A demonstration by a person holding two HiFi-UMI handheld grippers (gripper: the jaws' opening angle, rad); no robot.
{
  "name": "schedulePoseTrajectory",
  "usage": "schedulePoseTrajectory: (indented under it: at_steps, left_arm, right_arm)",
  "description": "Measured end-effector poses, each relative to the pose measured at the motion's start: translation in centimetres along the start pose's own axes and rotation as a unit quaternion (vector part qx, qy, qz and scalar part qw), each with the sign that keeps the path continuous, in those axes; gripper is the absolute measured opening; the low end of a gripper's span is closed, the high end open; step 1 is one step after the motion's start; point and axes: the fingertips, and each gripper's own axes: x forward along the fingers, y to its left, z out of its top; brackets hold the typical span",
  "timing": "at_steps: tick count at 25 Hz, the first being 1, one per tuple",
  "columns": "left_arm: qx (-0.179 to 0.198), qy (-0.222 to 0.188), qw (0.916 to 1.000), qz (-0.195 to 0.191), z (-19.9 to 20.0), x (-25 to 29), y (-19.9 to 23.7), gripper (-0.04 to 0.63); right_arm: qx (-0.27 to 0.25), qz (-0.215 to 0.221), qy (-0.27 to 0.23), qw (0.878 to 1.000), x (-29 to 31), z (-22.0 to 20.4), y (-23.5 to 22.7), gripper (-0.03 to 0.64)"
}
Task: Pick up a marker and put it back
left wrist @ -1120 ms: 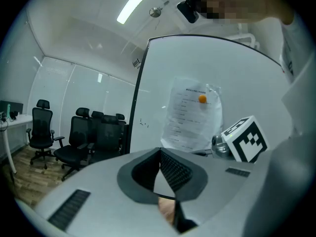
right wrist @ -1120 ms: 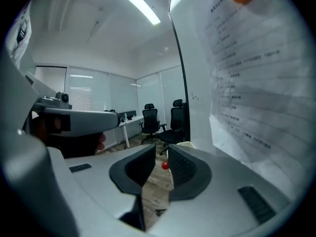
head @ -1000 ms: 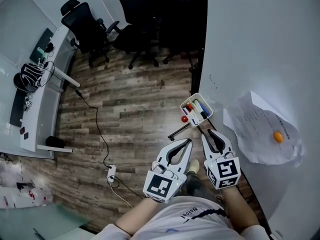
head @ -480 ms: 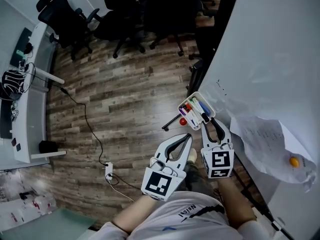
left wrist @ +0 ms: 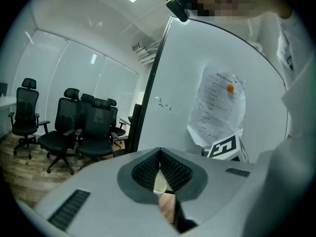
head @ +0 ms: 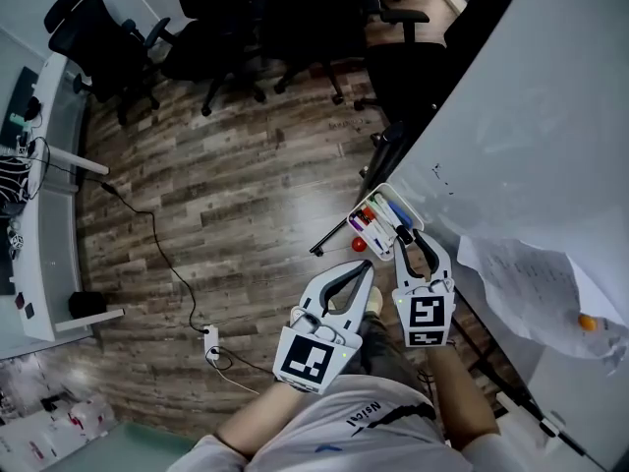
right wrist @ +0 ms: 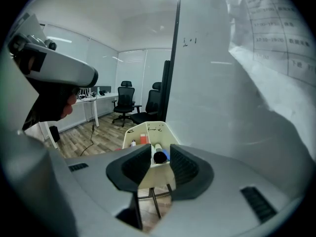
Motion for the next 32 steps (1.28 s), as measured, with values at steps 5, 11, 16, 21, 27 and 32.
schedulePoseTrajectory:
  at_steps: [5, 11, 16, 21, 27, 32]
  left_arm:
    - [0.0, 0.0, 1.0, -0.001, 0.1, 0.0, 0.4, 0.012]
    - [0.002, -0.004, 1.0, 0.001, 0.6, 0.0, 0.6, 0.012]
    - [0.009, -0.006, 0.9999, 0.002, 1.0, 0.0, 0.5, 0.012]
    - [0.012, -0.01, 0.9999, -0.002, 1.6, 0.2, -0.4, 0.012]
    - [0.026, -0.022, 0.9994, -0.011, 3.2, 0.4, -1.7, 0.012]
    - [0.038, -0.033, 0.9986, -0.016, 4.8, 0.2, -2.6, 0.012]
  right_arm:
    - [-0.006, 0.022, 0.011, 1.0, 0.2, 0.0, 0.6, 0.09]
    - [-0.005, 0.025, 0.017, 1.0, 0.1, 0.1, 0.7, 0.072]
    - [0.01, 0.024, 0.003, 1.0, -0.8, 1.1, 0.2, 0.072]
    - [0.022, 0.025, -0.013, 0.999, -2.5, 3.0, -0.2, 0.072]
    - [0.024, 0.031, -0.037, 0.999, -5.3, 5.9, -0.2, 0.072]
    - [0.027, 0.044, -0.067, 0.996, -7.8, 8.6, 0.0, 0.072]
